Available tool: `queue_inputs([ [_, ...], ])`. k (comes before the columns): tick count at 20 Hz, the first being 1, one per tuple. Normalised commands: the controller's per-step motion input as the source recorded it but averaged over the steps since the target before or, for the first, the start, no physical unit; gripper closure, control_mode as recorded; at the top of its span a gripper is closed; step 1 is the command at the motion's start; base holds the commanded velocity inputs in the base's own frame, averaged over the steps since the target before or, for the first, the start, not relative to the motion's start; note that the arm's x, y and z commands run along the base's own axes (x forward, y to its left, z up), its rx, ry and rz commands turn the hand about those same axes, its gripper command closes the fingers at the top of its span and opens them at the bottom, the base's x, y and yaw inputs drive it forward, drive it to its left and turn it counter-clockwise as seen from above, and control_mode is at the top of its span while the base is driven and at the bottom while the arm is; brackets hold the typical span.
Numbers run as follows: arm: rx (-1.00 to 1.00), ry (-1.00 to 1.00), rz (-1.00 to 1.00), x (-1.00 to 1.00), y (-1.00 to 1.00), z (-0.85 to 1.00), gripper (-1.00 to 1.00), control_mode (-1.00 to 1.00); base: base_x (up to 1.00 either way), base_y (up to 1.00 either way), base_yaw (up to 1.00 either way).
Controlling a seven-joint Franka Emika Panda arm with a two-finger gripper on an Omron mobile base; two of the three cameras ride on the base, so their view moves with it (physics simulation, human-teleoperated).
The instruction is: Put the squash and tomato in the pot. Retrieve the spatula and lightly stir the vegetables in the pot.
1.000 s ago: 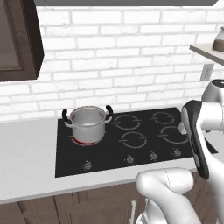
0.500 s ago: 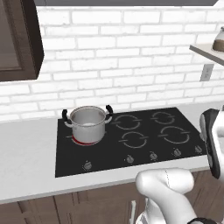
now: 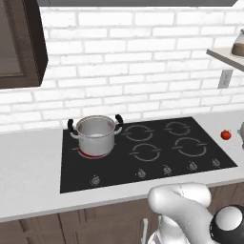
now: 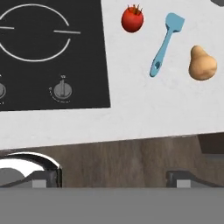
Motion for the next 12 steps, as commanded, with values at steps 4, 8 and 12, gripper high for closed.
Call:
queue_inputs([
  [4, 0.0, 0.0, 0.0, 0.28, -0.92, -0.14, -1.0, -1.0, 0.0, 0.0, 0.0],
  [8, 0.0, 0.0, 0.0, 0.72, -0.67, -0.17, -1.0, -1.0, 0.0, 0.0, 0.0],
  [12, 0.0, 0.01, 0.0, 0.66, -0.71, -0.16, -1.0, -1.0, 0.0, 0.0, 0.0],
])
